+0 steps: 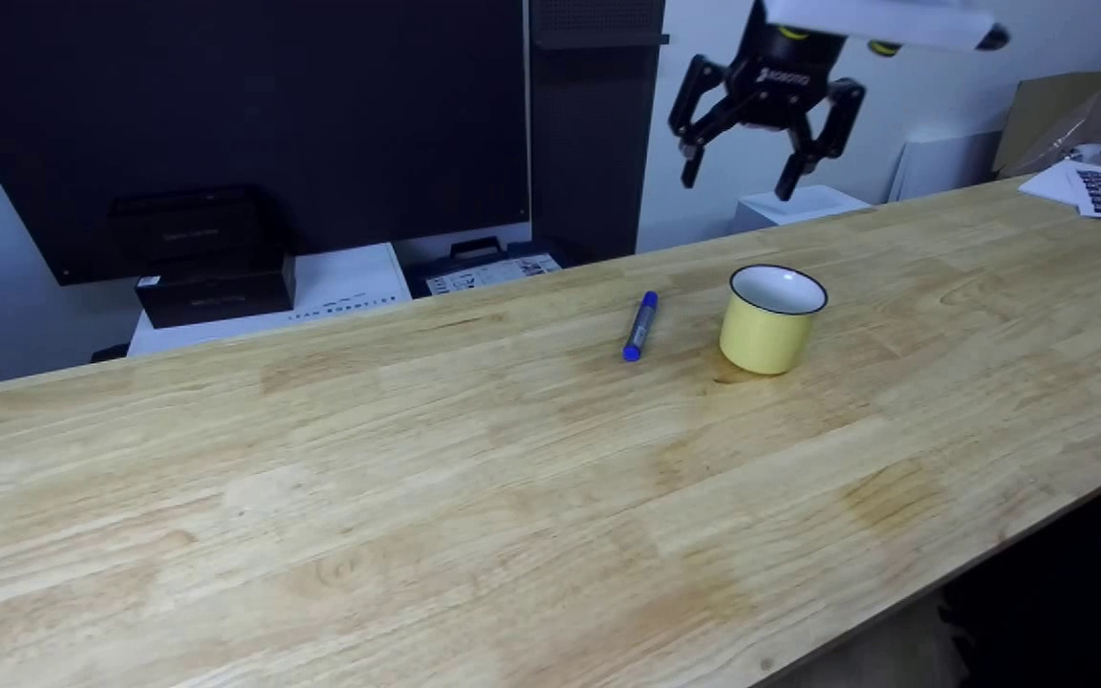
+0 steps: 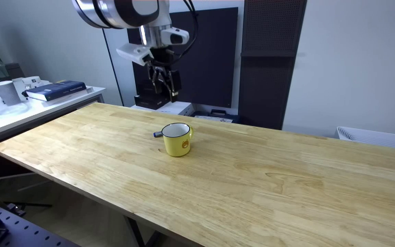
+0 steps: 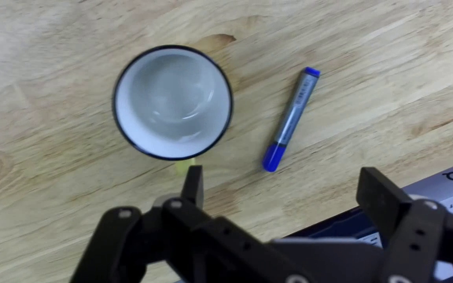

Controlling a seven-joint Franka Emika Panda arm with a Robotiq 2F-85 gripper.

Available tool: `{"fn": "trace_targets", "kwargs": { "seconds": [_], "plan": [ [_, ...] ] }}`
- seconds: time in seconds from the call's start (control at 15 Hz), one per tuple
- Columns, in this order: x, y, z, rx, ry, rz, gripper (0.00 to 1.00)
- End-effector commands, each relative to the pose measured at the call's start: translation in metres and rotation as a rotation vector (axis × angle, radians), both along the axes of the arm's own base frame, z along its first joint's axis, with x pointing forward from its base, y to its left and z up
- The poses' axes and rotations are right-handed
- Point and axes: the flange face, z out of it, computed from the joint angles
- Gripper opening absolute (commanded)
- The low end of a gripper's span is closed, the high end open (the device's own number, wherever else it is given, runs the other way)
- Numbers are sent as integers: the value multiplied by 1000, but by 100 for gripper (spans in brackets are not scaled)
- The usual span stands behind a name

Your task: Pick up the pen from the table and put it in the yellow cup.

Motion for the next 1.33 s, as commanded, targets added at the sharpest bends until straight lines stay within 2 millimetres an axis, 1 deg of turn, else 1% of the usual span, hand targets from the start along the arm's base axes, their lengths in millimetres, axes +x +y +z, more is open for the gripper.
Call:
{"fn": "trace_targets", "kwargs": {
  "seconds": [0.0,0.07,0.13,0.33,0.4,0.6,0.73,0.87,0.93,1.0,1.07,1.2,1.27],
  "plan": [
    [7,8,-9,3,6,11,100],
    [8,10,-15,2,12,14,100],
    [6,8,-15,1,13,13,100],
    [5,0,-7,-4,3,4,100],
    [9,1,-12,-7,0,-4,100],
    [24,14,-30,11,16,-79,100],
    [33,28,-42,16,34,-140,100],
    [42,44,-57,8,45,-180,100],
    [45,57,-66,19,55,-188,100],
    [48,66,-71,16,60,-194,100],
    [33,53,-62,13,55,-142,100],
    [38,68,-74,13,63,-150,100],
    [40,71,-76,13,64,-151,100]
  ]
}}
